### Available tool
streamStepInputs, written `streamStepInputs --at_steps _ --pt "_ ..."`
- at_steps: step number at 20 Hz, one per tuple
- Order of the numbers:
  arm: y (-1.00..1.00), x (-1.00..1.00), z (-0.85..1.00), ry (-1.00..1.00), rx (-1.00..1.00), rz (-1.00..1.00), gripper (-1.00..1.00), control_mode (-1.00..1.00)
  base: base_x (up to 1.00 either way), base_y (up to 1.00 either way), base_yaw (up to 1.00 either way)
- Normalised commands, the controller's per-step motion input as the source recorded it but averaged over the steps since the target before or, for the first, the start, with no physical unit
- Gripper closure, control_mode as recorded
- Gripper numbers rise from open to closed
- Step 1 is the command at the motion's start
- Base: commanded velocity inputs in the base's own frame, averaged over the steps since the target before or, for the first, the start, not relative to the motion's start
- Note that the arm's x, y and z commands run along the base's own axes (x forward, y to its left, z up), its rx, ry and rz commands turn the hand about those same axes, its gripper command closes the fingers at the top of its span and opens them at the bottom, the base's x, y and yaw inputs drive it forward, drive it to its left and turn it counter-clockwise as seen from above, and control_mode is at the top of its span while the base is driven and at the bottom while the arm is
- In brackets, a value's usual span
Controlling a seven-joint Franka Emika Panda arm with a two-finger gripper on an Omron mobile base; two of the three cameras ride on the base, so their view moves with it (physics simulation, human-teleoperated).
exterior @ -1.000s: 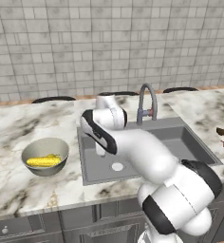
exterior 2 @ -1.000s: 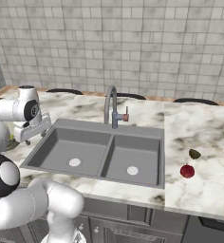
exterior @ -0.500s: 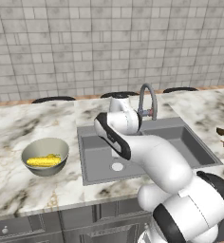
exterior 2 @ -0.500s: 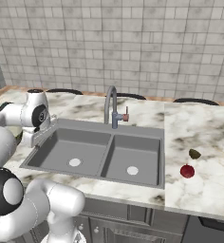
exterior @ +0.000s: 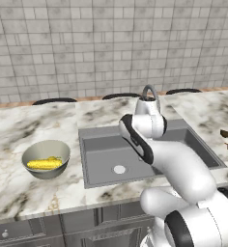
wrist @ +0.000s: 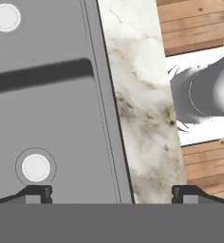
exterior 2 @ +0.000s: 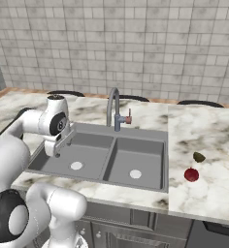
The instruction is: There is a mixed pile of frozen fruits and vegetables on the counter. Locate all the frozen vegetables and place the items in a bowl on the counter. Take all the frozen fruits and defrost them in a running sink.
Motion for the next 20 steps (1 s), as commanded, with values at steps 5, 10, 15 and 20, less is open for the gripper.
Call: streamStepInputs --at_steps 5,10,15,20 --pt "-0.86 0.07 -0.1 0.02 0.03 -0.02 -1.0 -1.0 0.0 0.0 0.0" --pt "-0.77 0.07 -0.01 0.05 0.06 -0.05 -1.0 -1.0 0.0 0.0 0.0" --pt "-0.8 0.21 0.0 0.01 0.05 -0.12 -1.0 -1.0 0.0 0.0 0.0" --pt "-0.82 0.3 0.0 0.02 0.05 -0.12 -1.0 -1.0 0.0 0.0 0.0"
